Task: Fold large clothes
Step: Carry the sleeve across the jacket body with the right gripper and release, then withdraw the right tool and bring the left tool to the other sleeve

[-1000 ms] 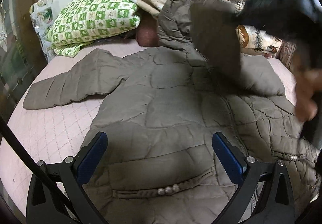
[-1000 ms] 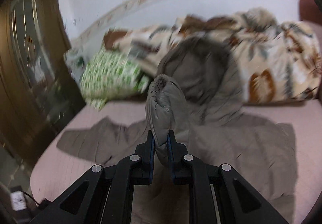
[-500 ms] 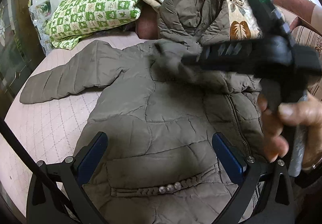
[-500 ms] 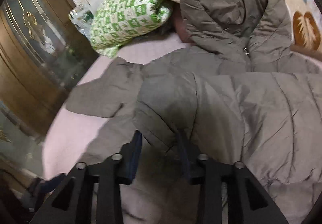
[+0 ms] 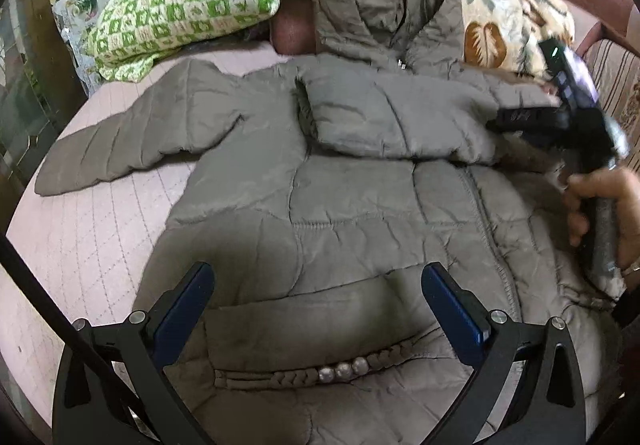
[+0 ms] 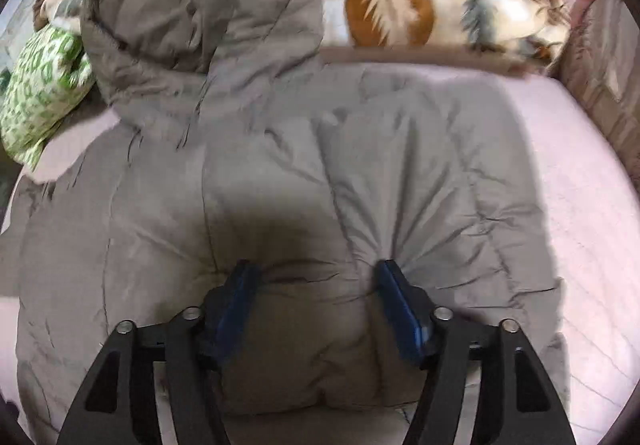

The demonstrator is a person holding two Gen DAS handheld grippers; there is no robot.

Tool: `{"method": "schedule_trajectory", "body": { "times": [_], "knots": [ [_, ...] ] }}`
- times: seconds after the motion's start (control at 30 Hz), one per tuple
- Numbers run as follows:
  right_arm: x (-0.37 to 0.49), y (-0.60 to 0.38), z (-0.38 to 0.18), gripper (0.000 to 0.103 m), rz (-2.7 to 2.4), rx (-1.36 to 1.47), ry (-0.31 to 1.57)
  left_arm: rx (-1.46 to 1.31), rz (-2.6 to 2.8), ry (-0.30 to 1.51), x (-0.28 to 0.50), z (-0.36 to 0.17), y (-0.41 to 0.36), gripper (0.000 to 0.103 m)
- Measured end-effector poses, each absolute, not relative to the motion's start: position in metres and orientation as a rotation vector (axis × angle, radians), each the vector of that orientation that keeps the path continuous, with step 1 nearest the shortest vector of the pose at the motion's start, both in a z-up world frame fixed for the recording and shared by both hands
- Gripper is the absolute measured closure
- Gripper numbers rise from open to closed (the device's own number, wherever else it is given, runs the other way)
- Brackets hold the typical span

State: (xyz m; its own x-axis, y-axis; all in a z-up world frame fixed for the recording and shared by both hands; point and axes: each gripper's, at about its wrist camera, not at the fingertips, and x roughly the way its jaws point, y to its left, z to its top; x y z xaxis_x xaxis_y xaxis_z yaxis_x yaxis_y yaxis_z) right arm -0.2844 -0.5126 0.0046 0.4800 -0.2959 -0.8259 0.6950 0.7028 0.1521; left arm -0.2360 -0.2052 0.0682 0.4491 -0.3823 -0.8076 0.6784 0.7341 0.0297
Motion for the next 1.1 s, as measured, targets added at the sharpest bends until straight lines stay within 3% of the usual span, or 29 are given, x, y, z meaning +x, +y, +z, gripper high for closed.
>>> {"method": "schedule_trajectory", "body": {
  "times": [0.2,0.33,0.77,0.97,1.1],
  "knots": [
    [-0.314,-0.506,0.057,0.03,-0.524,0.603,0.767,0.376,-0.661,0.894,-0.231,0.065,-0.205,0.0],
    [-0.352,-0.492,0.076,0.024,-0.532,0.589,0.739,0.39,-0.653,0.867,-0.235,0.066,-0.203,0.0],
    [-0.516,-0.4,0.011,0.024,-0.628,0.668,0.899,0.397,-0.623,0.935,-0.268,0.04,-0.166,0.0],
    [-0.546,-0.36,0.012,0.024,-0.649,0.524,0.911,0.422,-0.597,0.796,-0.31,0.043,-0.143,0.0],
    [-0.552,-0.348,0.037,0.024,-0.653,0.459,0.795,0.38,-0.605,0.702,-0.332,0.063,-0.129,0.0]
  ]
}}
